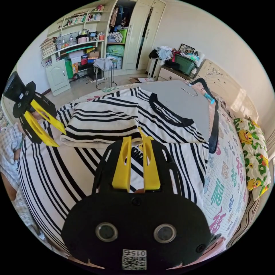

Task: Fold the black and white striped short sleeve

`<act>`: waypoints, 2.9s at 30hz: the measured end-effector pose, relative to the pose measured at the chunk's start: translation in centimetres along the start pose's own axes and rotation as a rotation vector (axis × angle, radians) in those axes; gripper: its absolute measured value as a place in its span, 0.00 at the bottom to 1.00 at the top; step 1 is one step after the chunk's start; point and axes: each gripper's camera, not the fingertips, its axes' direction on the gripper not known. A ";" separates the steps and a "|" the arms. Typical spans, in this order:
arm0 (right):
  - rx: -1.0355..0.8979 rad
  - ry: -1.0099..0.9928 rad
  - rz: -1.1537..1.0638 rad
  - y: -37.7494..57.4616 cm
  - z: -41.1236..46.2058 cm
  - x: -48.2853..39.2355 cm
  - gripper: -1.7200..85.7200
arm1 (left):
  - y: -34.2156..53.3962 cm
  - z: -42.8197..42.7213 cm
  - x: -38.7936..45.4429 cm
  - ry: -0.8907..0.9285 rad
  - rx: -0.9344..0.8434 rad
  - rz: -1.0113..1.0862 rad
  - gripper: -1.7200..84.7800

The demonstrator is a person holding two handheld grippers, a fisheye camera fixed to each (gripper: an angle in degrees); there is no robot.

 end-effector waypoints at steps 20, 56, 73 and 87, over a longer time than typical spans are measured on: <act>-0.066 -0.008 -0.013 -9.4 -5.3 -2.8 0.01 | 5.6 0.6 -3.1 -0.046 0.038 -0.018 0.02; -0.140 0.016 0.519 -25.4 -3.1 22.6 0.10 | 8.5 10.0 -42.2 -0.041 -0.087 -0.682 0.07; 0.374 -0.092 0.230 0.9 -34.9 1.8 0.03 | 11.1 -17.1 -10.8 -0.115 0.413 -0.252 0.02; 0.223 -0.289 0.337 29.0 -34.7 -9.3 0.07 | 16.2 -19.9 13.1 0.059 0.238 -0.025 0.02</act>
